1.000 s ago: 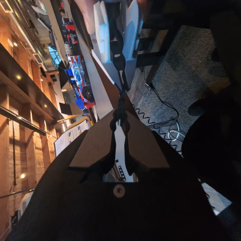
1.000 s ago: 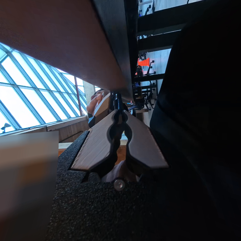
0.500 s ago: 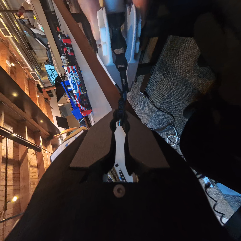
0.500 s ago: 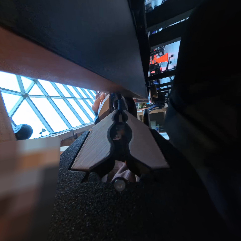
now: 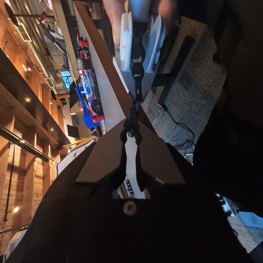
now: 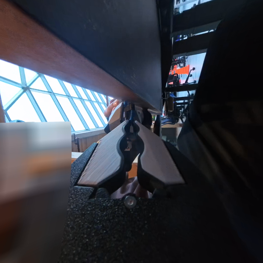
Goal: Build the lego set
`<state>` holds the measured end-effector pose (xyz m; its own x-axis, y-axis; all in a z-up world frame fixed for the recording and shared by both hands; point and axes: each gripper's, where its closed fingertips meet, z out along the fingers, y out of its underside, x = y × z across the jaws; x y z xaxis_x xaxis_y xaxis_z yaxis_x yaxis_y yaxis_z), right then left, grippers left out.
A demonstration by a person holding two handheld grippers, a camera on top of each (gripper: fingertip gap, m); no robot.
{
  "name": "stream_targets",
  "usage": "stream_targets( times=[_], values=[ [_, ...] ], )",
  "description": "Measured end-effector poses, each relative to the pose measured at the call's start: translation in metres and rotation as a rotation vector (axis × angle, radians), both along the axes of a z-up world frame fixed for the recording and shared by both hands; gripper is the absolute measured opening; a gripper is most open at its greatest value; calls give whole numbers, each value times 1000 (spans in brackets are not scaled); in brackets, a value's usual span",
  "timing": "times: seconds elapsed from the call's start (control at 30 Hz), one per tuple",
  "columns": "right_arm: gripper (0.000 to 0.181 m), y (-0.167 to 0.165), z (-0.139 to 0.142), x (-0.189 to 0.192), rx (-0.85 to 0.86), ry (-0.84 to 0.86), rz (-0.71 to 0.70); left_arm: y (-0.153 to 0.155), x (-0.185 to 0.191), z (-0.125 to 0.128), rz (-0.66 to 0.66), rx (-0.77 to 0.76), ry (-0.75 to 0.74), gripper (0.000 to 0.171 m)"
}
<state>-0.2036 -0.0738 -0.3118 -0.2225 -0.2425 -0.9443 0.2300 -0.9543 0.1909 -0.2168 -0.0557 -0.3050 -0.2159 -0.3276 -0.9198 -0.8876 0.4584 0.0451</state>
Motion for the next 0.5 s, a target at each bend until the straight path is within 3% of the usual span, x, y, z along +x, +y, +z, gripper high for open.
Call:
stream_targets(
  times=[0.03,0.17,0.5],
  values=[
    [0,0,0,0,-1,0,-6,0,0,0,-2,1,-1,4],
    [0,2,0,-1,127,-53,-29,-1,0,2,-11,4,-30,5],
    [1,6,6,-4,-17,12,-60,0,-3,5,-14,24,-66,5]
  ],
)
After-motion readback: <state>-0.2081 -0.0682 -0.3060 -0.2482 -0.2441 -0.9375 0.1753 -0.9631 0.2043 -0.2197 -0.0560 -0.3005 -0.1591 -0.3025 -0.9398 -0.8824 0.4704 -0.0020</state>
